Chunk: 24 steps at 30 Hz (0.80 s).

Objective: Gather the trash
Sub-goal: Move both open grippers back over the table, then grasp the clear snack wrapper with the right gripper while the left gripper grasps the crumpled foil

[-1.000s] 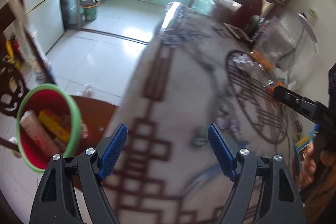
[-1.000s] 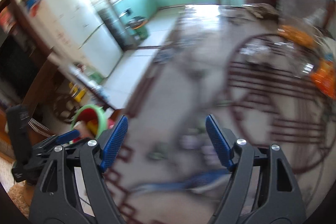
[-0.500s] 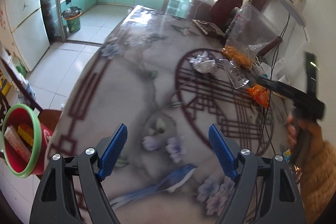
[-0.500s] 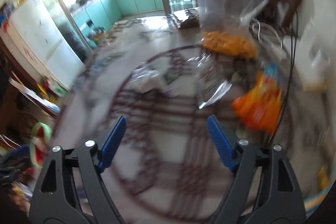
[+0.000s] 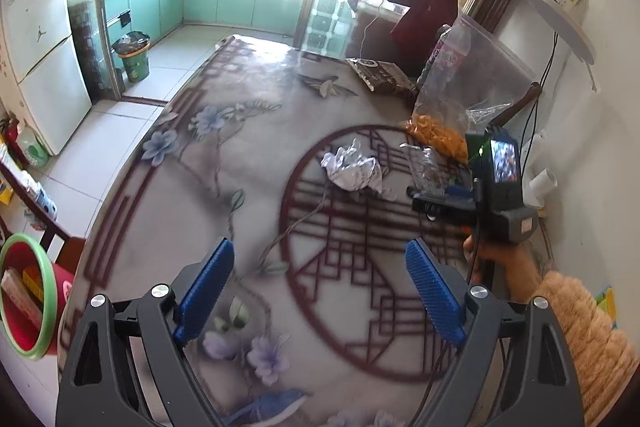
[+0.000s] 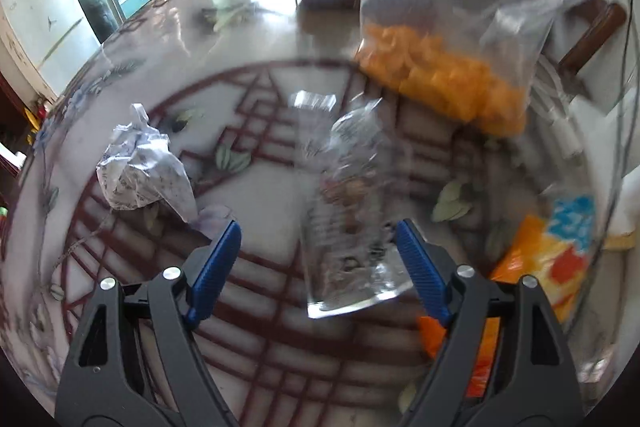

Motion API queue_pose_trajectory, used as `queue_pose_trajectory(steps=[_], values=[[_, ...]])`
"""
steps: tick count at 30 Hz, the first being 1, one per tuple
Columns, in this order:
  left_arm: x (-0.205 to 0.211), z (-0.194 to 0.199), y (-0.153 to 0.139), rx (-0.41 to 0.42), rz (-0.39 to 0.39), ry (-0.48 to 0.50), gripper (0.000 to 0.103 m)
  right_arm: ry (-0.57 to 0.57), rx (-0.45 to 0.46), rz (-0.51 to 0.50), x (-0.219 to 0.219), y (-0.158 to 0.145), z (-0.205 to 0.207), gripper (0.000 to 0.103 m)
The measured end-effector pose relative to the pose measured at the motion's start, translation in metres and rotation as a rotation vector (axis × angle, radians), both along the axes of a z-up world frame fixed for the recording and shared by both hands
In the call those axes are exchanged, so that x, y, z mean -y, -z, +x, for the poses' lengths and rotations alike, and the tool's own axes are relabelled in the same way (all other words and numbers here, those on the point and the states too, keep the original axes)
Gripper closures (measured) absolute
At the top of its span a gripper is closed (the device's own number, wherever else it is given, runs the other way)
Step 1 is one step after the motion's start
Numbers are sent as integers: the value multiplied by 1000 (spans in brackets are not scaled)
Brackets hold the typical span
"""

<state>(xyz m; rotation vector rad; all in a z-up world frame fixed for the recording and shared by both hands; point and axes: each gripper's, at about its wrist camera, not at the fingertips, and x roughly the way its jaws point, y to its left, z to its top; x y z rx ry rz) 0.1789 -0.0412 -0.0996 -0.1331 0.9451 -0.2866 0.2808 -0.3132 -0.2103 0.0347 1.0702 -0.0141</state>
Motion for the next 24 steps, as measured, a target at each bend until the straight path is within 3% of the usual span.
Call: queue_pose_trajectory(steps=[1,3,6,9,11,15,21,23,24], values=[[5,6,1,4,2,4,19,7,-5,12,2,3,0,38],[15,20,5,4,6,8,19,9,4,22,6,3,-3,67],[31,46,16,-9,-8,5,19,-17,29,114,16,-5,-12,83],[50,74,32,-32,-15,-7,19,5,45,203,30,-16,-31,91],[67,95,46,-43,4,4,19,40,63,281,42,-23,-50,91],[97,129,75,-92,39,26,19,58,66,333,48,-31,-85,91],[104,153,111,-204,-22,-33,21,85,39,398,50,-33,-119,90],[107,157,118,-234,-45,-17,28,93,28,425,48,-32,-120,90],[109,157,121,-241,-47,-9,43,93,31,429,48,-34,-124,90]])
